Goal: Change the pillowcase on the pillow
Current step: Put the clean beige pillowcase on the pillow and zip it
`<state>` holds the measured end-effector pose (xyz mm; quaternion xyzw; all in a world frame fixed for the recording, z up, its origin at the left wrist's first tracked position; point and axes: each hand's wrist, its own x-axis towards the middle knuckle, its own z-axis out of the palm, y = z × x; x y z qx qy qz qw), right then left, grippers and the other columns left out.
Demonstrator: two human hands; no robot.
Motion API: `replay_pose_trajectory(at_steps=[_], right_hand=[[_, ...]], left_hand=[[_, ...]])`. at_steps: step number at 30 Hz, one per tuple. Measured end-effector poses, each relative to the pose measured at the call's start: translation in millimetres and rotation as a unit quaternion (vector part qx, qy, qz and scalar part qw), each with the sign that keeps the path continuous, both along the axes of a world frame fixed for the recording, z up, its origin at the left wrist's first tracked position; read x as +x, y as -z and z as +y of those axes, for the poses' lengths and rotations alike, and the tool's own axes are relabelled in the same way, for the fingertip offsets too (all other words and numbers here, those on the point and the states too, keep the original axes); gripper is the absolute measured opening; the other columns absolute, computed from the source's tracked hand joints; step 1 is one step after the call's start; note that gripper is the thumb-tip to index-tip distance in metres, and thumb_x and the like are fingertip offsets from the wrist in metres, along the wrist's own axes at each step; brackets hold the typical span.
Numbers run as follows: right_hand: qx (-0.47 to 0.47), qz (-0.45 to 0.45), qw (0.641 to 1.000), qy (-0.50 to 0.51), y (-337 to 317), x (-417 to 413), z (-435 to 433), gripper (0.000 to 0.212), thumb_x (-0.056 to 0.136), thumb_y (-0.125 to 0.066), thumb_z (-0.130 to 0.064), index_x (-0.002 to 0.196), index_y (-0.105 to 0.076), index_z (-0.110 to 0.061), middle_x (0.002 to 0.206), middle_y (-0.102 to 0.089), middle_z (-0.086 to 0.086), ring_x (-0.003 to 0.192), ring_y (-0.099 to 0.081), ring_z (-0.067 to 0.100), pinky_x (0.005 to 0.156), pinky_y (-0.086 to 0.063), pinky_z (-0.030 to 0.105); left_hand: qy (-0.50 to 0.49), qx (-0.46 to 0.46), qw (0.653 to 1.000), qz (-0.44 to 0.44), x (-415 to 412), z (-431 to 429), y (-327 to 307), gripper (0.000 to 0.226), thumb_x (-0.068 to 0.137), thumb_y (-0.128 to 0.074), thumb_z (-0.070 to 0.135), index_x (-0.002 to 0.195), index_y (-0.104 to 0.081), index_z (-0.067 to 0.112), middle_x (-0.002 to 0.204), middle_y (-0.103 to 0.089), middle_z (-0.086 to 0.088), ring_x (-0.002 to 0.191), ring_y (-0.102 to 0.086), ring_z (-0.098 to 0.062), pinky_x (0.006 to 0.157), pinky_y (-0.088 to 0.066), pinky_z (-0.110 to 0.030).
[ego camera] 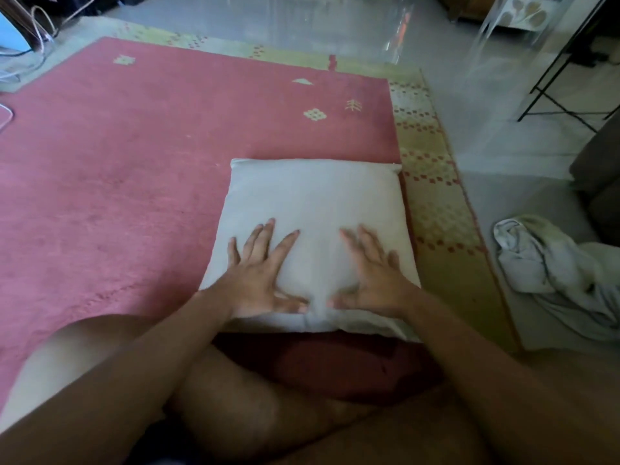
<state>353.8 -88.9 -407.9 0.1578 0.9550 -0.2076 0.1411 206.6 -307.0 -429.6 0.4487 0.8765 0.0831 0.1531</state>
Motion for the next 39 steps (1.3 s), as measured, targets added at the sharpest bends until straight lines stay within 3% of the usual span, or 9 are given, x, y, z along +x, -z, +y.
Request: replay_pose_trajectory(at_steps=[5, 13, 18, 21, 23, 25, 29, 33, 39], right_hand=[[0.175, -0.008, 0.984, -0.043, 29.7, 8.8, -16.3, 0.147, 0.055, -0.075, -0.075, 0.15, 0.029, -0.032, 0.16, 0.032, -0.001, 0.147, 0.029, 0.029, 0.116, 0.006, 0.066], [0.198, -0.074, 0.977, 0.04, 19.8, 42.5, 23.4, 0.144, 0.07, -0.082, -0.045, 0.139, 0.045, -0.038, 0.157, 0.038, -0.005, 0.149, 0.025, 0.025, 0.115, 0.0, 0.07], [0.126, -0.159, 0.978, 0.051, -6.5, 38.1, 25.2, 0.146, 0.07, -0.085, -0.034, 0.142, 0.042, -0.034, 0.152, 0.047, 0.006, 0.143, 0.037, 0.031, 0.113, 0.007, 0.071], [-0.089, -0.015, 0.994, 0.064, -27.7, 2.5, -8.4, 0.112, 0.082, -0.073, -0.05, 0.154, 0.012, -0.042, 0.159, 0.035, 0.001, 0.146, 0.033, 0.022, 0.118, 0.01, 0.061], [-0.05, 0.098, 0.992, 0.064, -11.6, -14.7, -35.6, 0.083, 0.089, -0.053, -0.062, 0.155, -0.007, -0.04, 0.165, 0.018, 0.001, 0.151, 0.021, 0.02, 0.119, 0.006, 0.059], [0.058, 0.116, 0.991, 0.038, 16.5, -17.3, -43.2, 0.087, 0.086, -0.039, -0.075, 0.156, -0.005, -0.037, 0.166, 0.011, 0.003, 0.152, 0.015, 0.022, 0.119, 0.002, 0.061], [0.161, 0.033, 0.984, -0.071, 34.9, 7.4, 2.1, 0.139, 0.053, -0.057, -0.092, 0.155, 0.018, -0.034, 0.163, 0.025, 0.002, 0.149, 0.026, 0.023, 0.121, 0.009, 0.051], [0.112, -0.038, 0.993, -0.025, 22.6, 24.4, 38.4, 0.153, 0.047, -0.08, -0.076, 0.147, 0.03, -0.041, 0.159, 0.035, -0.008, 0.147, 0.032, 0.021, 0.119, 0.007, 0.06], [0.139, -0.148, 0.979, 0.023, 4.7, 30.8, 66.3, 0.15, 0.067, -0.087, -0.032, 0.132, 0.047, -0.046, 0.15, 0.047, -0.008, 0.145, 0.033, 0.024, 0.114, 0.005, 0.071]], left_hand=[[0.041, -0.049, 0.993, 0.102, 16.8, 2.3, 12.0, 0.138, 0.058, -0.066, 0.085, 0.149, 0.03, 0.044, 0.16, 0.037, -0.003, 0.15, 0.027, -0.031, 0.115, 0.005, -0.07], [0.032, -0.102, 0.985, 0.132, 5.1, -27.5, 3.3, 0.149, 0.058, -0.085, 0.051, 0.144, 0.037, 0.047, 0.159, 0.039, 0.001, 0.153, 0.019, -0.023, 0.116, -0.01, -0.069], [0.005, -0.122, 0.992, -0.025, -5.7, -37.0, -17.7, 0.135, 0.07, -0.074, 0.015, 0.14, 0.032, 0.06, 0.156, 0.042, 0.007, 0.148, 0.031, -0.017, 0.115, 0.01, -0.069], [-0.062, 0.089, 0.977, -0.183, 1.4, -1.9, -35.9, 0.094, 0.077, -0.07, 0.054, 0.146, -0.007, 0.066, 0.167, 0.008, 0.005, 0.152, 0.015, -0.009, 0.118, 0.016, -0.054], [-0.095, 0.151, 0.977, -0.114, 14.5, 29.7, -27.2, 0.067, 0.09, -0.052, 0.061, 0.149, -0.022, 0.056, 0.167, -0.007, 0.001, 0.154, 0.001, -0.013, 0.119, 0.009, -0.058], [-0.09, 0.108, 0.989, 0.038, 27.6, 46.3, -0.3, 0.062, 0.097, -0.03, 0.062, 0.155, -0.017, 0.046, 0.169, -0.003, -0.005, 0.155, 0.001, -0.022, 0.118, 0.005, -0.065], [-0.07, 0.073, 0.988, 0.114, 23.5, 38.9, 22.2, 0.077, 0.09, -0.021, 0.08, 0.156, -0.002, 0.047, 0.169, 0.003, -0.005, 0.155, 0.0, -0.027, 0.118, -0.002, -0.065], [0.029, -0.01, 0.997, 0.072, 1.7, 19.9, 10.8, 0.116, 0.063, -0.041, 0.098, 0.149, 0.023, 0.052, 0.162, 0.032, 0.001, 0.152, 0.023, -0.023, 0.12, 0.007, -0.061], [0.049, -0.087, 0.994, -0.034, -22.5, -12.5, -9.0, 0.152, 0.049, -0.09, 0.055, 0.141, 0.031, 0.06, 0.152, 0.047, 0.012, 0.142, 0.041, -0.013, 0.118, 0.015, -0.06]])
